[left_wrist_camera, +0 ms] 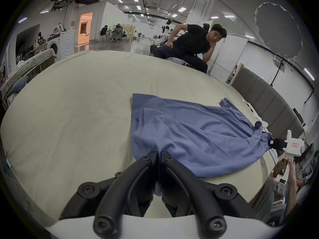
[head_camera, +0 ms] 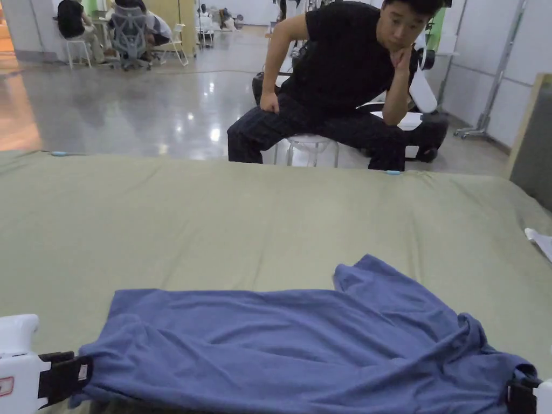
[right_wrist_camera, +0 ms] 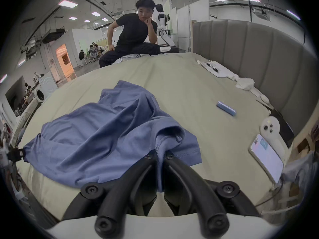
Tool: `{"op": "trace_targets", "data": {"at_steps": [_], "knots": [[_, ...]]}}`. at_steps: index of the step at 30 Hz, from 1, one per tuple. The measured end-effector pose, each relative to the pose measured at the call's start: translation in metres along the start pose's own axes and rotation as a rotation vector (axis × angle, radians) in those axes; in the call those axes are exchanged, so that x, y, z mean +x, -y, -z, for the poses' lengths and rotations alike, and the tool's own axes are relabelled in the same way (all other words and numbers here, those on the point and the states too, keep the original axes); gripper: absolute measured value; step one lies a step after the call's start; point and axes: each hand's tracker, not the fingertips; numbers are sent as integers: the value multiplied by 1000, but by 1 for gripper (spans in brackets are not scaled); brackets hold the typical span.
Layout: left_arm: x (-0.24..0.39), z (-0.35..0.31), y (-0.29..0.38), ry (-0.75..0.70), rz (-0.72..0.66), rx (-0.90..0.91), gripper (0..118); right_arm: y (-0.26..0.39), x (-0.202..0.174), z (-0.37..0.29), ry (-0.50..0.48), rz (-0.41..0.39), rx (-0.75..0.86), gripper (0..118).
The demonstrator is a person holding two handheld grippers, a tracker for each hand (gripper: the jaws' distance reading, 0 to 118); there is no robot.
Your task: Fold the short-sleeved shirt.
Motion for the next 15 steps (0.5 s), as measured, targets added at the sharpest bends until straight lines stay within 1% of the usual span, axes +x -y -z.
{"op": "trace_targets", "data": {"at_steps": [3,5,7,9,10,11,12,13,15], "knots": [[-3,-24,26,17,-8,-20,6,26,6,-29,-6,26,-9,6],[-4,-28,43,10,1,-70,6,43,6,-43,10,24,-15,6],[-3,-31,57,15,17,-97,6,55,4,-49,18,-7,-39,6],[-2,-32,65,24,25,-95,6,64,1,-51,17,-40,-31,6],[0,-33,66,33,33,-84,9,67,-1,-50,27,-69,-18,13],[3,-34,66,19,36,-77,19,67,-1,-48,33,-84,-12,29],[5,-34,64,-5,39,-68,34,66,-2,-47,55,-96,-24,42],[8,-39,61,-74,61,-37,48,66,-3,-47,96,-103,-20,45],[15,-47,55,-53,79,-19,49,60,1,-54,79,-102,3,49]]}}
